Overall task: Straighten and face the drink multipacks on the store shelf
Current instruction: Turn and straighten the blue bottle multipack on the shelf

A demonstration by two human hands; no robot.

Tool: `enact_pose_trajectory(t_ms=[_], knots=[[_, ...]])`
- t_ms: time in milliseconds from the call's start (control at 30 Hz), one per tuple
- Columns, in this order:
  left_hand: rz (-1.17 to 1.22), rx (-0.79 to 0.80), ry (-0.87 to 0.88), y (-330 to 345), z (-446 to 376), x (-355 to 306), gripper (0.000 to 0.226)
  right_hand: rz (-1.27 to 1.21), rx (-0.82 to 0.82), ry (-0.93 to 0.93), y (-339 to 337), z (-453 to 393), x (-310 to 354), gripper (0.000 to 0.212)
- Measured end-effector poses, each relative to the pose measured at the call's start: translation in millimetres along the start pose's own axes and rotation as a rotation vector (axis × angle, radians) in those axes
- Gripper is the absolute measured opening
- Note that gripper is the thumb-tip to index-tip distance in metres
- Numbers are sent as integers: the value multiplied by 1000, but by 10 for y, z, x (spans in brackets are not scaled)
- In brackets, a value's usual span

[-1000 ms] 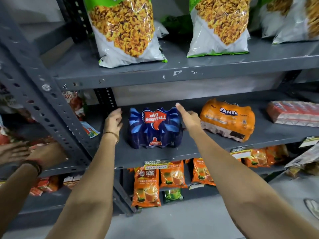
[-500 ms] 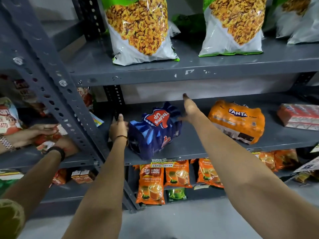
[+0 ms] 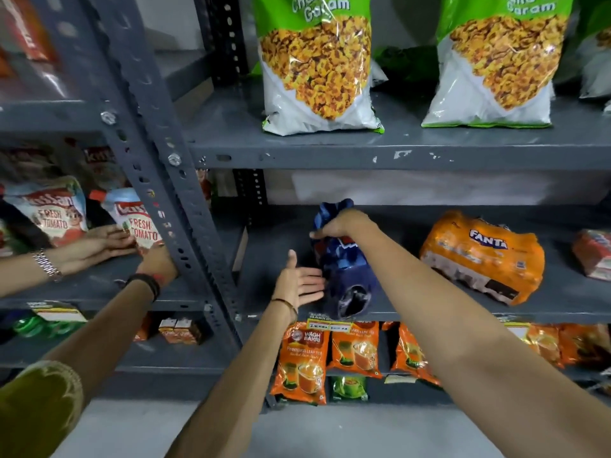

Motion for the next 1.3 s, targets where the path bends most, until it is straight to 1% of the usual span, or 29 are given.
enact_pose_trajectory(t_ms=[33,100,200,267,333,433,500,567,600,633,700,800,867,967,1067,1100,1133,1167,1200,1233,1267,1300], knots=[[-2,10,-7,17,-19,26,83,50,9,24,22,2,-15,87],[-24,-18,-13,-35,-70,49,79,68,15,17,50,-22,-63,83],[-43,-93,22,-176,-154,-66,72,92,16,-43,8,5,-95,73],[-33,-139,52,-264,-189,-186,69,127,44,-92,-10,47,-68,77],[-25,-178,86,-341,-223,-305,67,185,103,-152,20,70,-16,85],[-36,-224,142,-435,-240,-422,64,241,210,-272,83,113,130,90],[-15,-220,159,-464,-215,-468,63,270,284,-352,171,137,264,95],[-4,-172,145,-478,-245,-469,72,327,326,-411,249,119,355,98],[-4,-140,138,-462,-250,-467,73,385,303,-434,258,108,372,100],[-8,-114,144,-437,-240,-483,69,453,242,-442,229,96,369,103],[-19,-96,158,-397,-211,-497,62,521,68,-402,112,77,277,115],[-57,-86,155,-360,-175,-475,66,406,-115,-296,13,107,46,127],[-60,-107,153,-367,-152,-445,69,380,-208,-281,10,162,-2,124],[-74,-145,142,-343,-96,-406,71,381,-244,-307,37,228,-48,107],[-114,-169,146,-347,-45,-391,72,278,-176,-346,60,215,-198,97],[-103,-180,154,-363,-34,-377,74,203,-184,-367,49,221,-273,95],[-84,-193,168,-392,-4,-349,76,60,-221,-376,25,243,-378,93],[-56,-200,184,-420,7,-306,77,-178,-262,-362,-11,260,-540,91],[-37,-207,185,-441,20,-247,80,-475,-276,-326,-5,268,-728,89],[-24,-201,170,-442,21,-177,82,-758,-237,-272,79,251,-899,87],[-9,-188,166,-423,29,-111,81,-947,-159,-221,220,240,-1009,85],[0,-176,170,-385,47,-85,75,-1031,-70,-186,357,242,-1063,81]])
Point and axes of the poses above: each hand's wrist, its own z-axis away from the middle knuckle, its own y-axis out of the palm, x = y × z, the point moved 8 cm from there along -z, towards the middle knuckle, and after that the axes turned 12 degrees about x, right-handed, at the moved point
